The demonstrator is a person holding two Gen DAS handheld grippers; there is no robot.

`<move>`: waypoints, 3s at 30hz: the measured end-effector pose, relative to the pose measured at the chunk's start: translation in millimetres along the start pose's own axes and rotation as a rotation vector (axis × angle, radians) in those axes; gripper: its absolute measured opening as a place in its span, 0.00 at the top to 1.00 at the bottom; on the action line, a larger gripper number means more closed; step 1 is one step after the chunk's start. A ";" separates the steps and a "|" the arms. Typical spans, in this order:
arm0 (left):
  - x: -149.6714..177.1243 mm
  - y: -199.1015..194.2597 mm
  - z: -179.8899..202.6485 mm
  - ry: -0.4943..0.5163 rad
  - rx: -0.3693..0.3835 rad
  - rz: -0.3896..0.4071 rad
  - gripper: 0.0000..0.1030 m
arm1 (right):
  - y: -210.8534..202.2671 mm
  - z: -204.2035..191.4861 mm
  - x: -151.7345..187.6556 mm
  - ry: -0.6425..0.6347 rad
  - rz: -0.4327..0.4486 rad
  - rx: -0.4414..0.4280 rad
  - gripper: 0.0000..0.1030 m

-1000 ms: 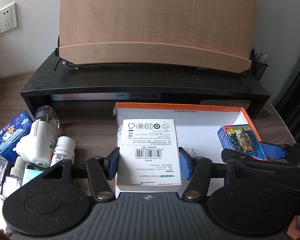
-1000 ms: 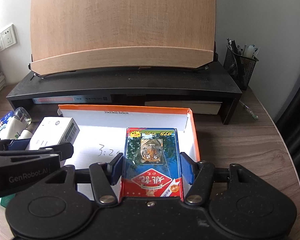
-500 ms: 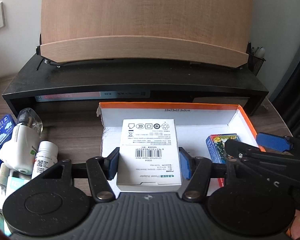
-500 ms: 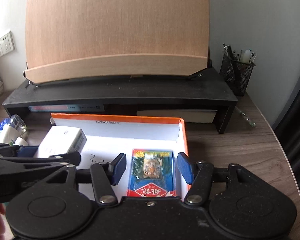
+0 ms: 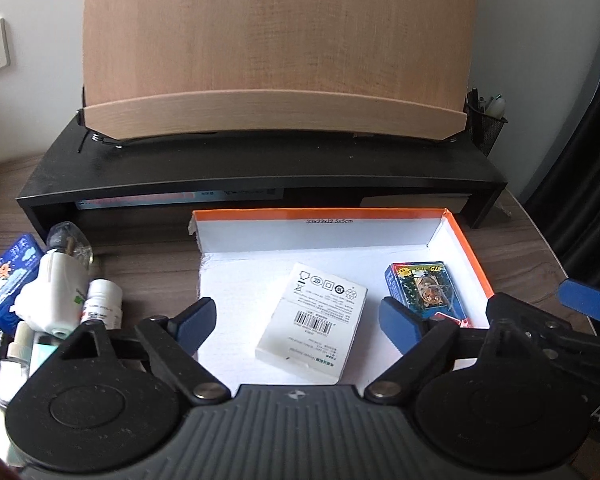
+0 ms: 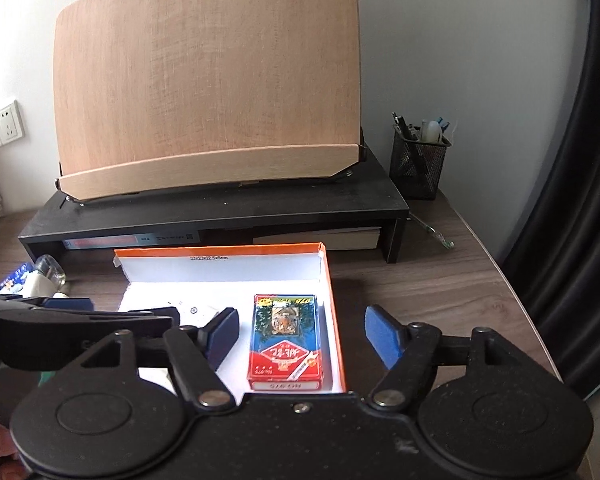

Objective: Organize rigid objects
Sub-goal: 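Lower both boxes into the tray and open both tools, then move the left tool toward the white plug-in heater while the right tool approaches the teal bandage box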

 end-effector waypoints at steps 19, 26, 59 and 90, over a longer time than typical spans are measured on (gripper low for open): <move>51.3 -101.6 -65.2 -0.027 -0.124 0.015 0.00 | -68.8 -67.8 43.8 0.061 -0.033 -0.083 0.12; 66.8 -119.6 -85.1 -0.060 -0.141 0.026 0.00 | -82.6 -93.1 53.0 0.025 -0.029 -0.114 0.12; 122.4 -169.3 -142.2 -0.170 -0.251 0.018 0.01 | -108.7 -167.4 93.5 -0.108 -0.073 -0.244 0.12; 176.0 -172.7 -159.9 -0.247 -0.255 -0.019 0.00 | -100.2 -185.9 123.5 -0.174 -0.162 -0.300 0.12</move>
Point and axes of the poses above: each gripper's, at about its wrist camera, not at the fingertips, and y roughly the way its jaws point, z to its right, x to its underside, the point moved 5 cm from there along y, roughly the way its jaws point, and after that the axes turned 15 degrees about y, right-handed, at the moved point
